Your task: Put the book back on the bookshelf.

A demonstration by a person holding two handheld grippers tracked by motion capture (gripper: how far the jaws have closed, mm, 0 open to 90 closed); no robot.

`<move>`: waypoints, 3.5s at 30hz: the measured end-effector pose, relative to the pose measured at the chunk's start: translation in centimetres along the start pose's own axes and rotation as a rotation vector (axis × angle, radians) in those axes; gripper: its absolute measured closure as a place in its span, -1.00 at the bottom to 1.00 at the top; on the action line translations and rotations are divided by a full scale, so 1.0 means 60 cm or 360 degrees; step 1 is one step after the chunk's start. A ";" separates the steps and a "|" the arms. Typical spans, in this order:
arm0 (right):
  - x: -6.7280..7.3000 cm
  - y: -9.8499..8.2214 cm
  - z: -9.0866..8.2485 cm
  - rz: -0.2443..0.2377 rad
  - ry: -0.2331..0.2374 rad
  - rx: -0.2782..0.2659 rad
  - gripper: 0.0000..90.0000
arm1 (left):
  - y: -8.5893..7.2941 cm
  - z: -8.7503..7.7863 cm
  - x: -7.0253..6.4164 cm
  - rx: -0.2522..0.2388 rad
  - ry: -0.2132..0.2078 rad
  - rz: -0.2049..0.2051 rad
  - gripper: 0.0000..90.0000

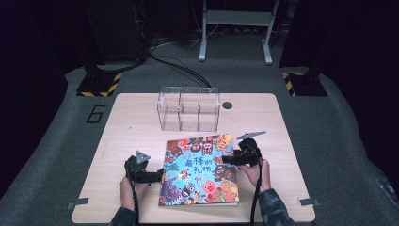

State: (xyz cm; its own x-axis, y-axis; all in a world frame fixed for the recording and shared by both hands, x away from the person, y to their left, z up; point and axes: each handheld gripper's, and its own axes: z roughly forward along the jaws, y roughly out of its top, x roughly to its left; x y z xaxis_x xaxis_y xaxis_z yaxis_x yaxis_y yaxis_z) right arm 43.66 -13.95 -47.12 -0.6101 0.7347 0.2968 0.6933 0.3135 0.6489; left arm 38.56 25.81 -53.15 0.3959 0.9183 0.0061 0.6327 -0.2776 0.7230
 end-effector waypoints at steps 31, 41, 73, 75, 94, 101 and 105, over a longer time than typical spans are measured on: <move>0.013 0.027 0.006 0.0004 0.0069 -0.0225 -0.02 | 0.000 0.000 0.000 -0.0005 -0.0006 -0.0008 -0.98; 0.014 0.026 0.006 0.0058 0.0068 -0.0262 0.05 | 0.000 0.000 0.000 -0.0004 -0.0006 -0.0008 -0.98; 0.026 0.035 0.020 -0.0023 0.0050 -0.0269 0.01 | 0.002 0.002 0.004 -0.0005 -0.0039 0.0024 -0.97; 0.026 0.035 0.019 -0.0043 0.0044 -0.0277 0.01 | 0.003 0.003 0.006 -0.0001 -0.0051 0.0050 -0.97; 0.043 0.028 0.005 -0.0174 0.0002 -0.0388 0.01 | 0.063 -0.020 0.013 -0.0027 -0.0435 -0.0160 -1.00; 0.049 0.019 -0.003 -0.0215 -0.0003 -0.0454 0.01 | 0.077 -0.012 0.001 -0.0010 -0.0539 -0.0188 -1.00; 0.052 0.015 -0.006 -0.0244 -0.0006 -0.0490 0.01 | 0.081 -0.006 -0.004 0.0013 -0.0569 -0.0181 -1.00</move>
State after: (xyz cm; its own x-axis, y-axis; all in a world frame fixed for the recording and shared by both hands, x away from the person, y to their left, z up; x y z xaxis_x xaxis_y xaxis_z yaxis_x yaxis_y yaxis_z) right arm 42.23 -11.58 -45.32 -0.6964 0.6955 0.1769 0.4445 0.2246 0.8671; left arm 41.29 24.34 -49.37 0.5292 0.7872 -0.3167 0.6908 -0.1830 0.6995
